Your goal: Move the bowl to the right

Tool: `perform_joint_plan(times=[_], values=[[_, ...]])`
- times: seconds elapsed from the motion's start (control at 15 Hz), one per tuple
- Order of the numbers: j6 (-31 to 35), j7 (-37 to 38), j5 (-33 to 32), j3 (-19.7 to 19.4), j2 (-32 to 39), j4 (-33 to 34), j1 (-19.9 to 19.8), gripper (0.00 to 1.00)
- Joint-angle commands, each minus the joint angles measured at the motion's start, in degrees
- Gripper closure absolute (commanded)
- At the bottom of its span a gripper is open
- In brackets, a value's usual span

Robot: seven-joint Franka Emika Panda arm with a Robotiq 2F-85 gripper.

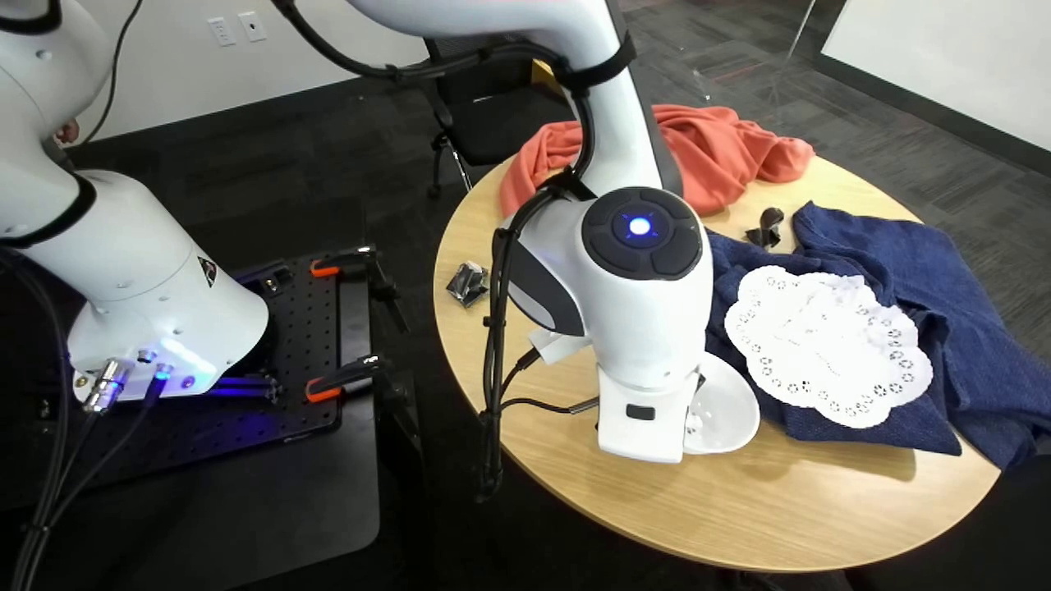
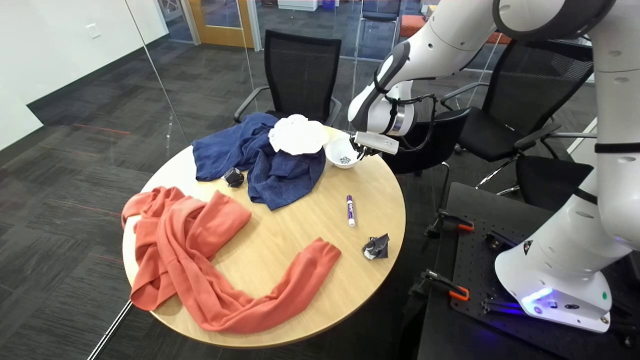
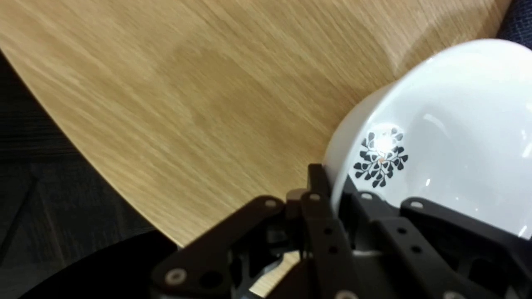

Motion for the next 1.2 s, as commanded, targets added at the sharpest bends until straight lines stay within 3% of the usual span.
perform_joint_plan(times=[0.0, 0.07, 0.13, 0.33, 0.8, 1.13], values=[[-1.61, 3.76, -2.21, -1.03, 0.71, 1.57, 0.58, 0.98], [-1.25, 4.23, -2.61, -1.16, 0.81, 1.46, 0.72, 0.98], [-0.99, 5.10, -2.91, -1.50, 0.86, 1.32, 1.04, 0.67], [0.44, 6.45, -3.22, -1.97, 0.02, 0.57, 1.48, 0.52], [6.00, 2.77, -1.14, -0.59, -8.29, -7.02, 0.41, 0.00], [10.39, 0.09, -0.40, 2.27, -17.11, -14.61, -1.36, 0.00]])
